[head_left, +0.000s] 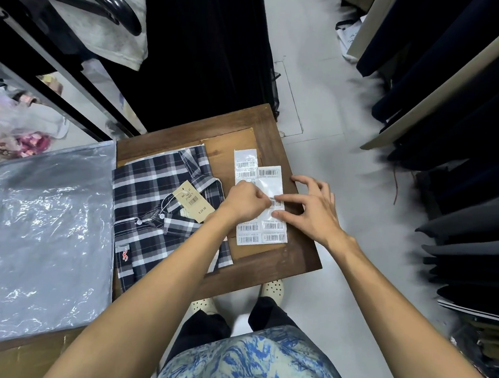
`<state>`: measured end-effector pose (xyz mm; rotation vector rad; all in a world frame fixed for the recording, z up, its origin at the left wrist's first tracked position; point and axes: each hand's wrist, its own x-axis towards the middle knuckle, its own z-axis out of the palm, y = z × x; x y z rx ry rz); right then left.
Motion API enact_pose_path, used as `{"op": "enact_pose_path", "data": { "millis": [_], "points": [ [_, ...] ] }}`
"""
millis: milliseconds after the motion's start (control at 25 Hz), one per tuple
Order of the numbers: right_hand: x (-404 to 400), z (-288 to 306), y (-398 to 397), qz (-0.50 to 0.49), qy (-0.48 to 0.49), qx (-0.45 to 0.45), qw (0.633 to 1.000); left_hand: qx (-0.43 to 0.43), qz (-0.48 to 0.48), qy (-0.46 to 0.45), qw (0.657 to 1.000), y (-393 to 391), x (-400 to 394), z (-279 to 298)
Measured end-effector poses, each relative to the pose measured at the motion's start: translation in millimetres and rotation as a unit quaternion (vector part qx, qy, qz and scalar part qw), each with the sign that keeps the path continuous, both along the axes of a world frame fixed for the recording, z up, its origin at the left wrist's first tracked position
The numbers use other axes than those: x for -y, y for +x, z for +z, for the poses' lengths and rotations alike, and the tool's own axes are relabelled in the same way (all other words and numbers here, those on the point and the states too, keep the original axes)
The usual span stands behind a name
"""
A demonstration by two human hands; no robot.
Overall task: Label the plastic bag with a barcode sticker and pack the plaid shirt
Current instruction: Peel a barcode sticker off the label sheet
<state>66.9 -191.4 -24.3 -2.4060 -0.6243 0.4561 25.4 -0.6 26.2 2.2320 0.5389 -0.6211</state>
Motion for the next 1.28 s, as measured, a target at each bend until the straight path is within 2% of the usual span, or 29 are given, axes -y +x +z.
{"op": "enact_pose_path", "data": {
  "millis": [440,600,840,920,1080,1280],
  "points": [
    [-4.9,1.2,0.9,-0.013,0.011,-0.035,0.999,-0.036,0.049,-0.043,0.997,-1.9,5.5,6.4],
    [-6.1,3.5,-0.7,-0.016,0.0,-0.033,0.999,-0.022,0.083,-0.082,0.993,-6.3,5.6,9.7],
    [-3.6,11.2,0.8,0.006,-0.002,-0.026,1.0,0.009,0.067,-0.078,0.995,-12.9,3.8,19.7],
    [-1.1,16.5,1.8,-0.011,0.028,-0.032,0.999,0.026,0.077,-0.071,0.994,-17.1,1.8,20.6],
    [-11.9,33.8,5.0,-0.069,0.153,-0.081,0.982,0.066,0.114,-0.077,0.988,-18.8,-2.4,26.3],
    [-33.7,48.5,15.3,-0.072,0.238,-0.128,0.96,0.11,0.123,-0.085,0.983,-18.7,-6.2,45.1]
  ]
}}
